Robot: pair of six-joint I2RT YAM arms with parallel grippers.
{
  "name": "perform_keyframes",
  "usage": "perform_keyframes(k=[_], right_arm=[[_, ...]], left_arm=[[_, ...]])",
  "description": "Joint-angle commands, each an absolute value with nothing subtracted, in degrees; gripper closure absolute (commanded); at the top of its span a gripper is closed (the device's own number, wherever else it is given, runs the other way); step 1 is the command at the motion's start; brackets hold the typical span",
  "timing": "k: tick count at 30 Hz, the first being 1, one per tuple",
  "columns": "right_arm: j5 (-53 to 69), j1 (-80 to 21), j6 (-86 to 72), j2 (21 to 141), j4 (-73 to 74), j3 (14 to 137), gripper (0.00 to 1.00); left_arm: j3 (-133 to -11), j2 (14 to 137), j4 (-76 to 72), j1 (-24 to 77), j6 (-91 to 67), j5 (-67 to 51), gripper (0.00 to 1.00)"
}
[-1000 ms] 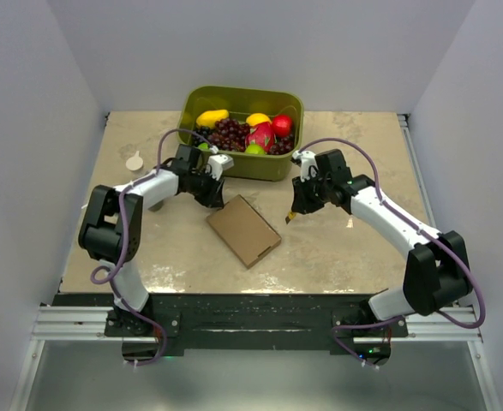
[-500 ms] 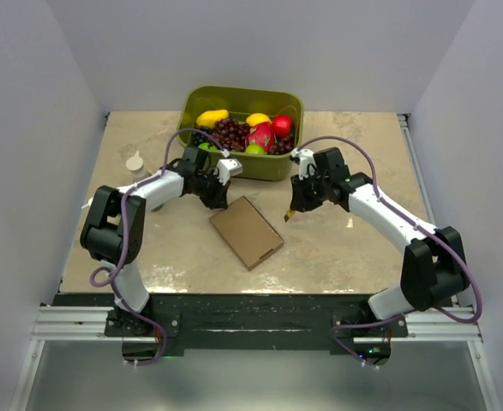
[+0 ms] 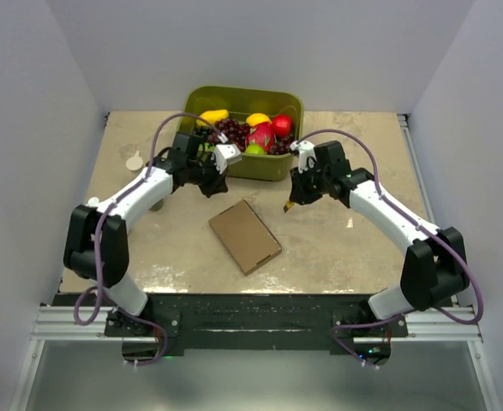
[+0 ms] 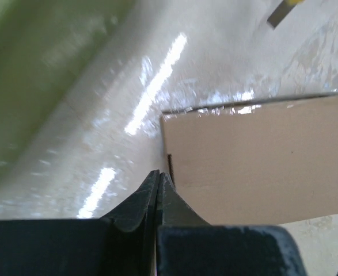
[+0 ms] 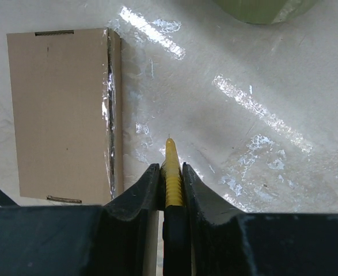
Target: Unpack the express box
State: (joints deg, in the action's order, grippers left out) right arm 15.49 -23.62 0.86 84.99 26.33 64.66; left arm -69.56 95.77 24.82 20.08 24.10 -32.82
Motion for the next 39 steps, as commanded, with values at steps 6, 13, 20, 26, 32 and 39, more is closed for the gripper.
perform_keyframes(k=[6, 13, 20, 26, 32, 39], right_arm=[[15.4, -23.6, 5.5, 85.0, 26.5, 68.3, 1.00], [21.2, -23.7, 14.6, 79.3, 27.9, 61.6, 1.00], [24.3, -24.1, 16.0, 77.8, 27.9, 58.5, 1.00], [28.9, -27.2, 18.9, 80.8, 28.5, 56.7, 1.00], [35.6, -34.6, 21.4, 81.2, 29.4, 57.7, 1.00], [40.6, -36.9, 20.9, 85.6, 27.6, 59.8, 1.00]], left_arm=[[-66.5, 86.1, 25.9, 22.1, 33.8, -33.8, 0.74], [-49.8, 73.3, 28.1, 27.7, 52.5, -32.4, 0.38], [-43.0, 72.2, 25.9, 29.9, 64.3, -26.8, 0.36], [-41.0, 78.7, 15.7, 30.1, 69.1, -25.1, 0.36], [-43.0, 84.5, 3.4, 29.5, 66.6, -18.3, 0.36], [-51.7, 91.9, -3.5, 23.0, 57.1, -13.4, 0.36]])
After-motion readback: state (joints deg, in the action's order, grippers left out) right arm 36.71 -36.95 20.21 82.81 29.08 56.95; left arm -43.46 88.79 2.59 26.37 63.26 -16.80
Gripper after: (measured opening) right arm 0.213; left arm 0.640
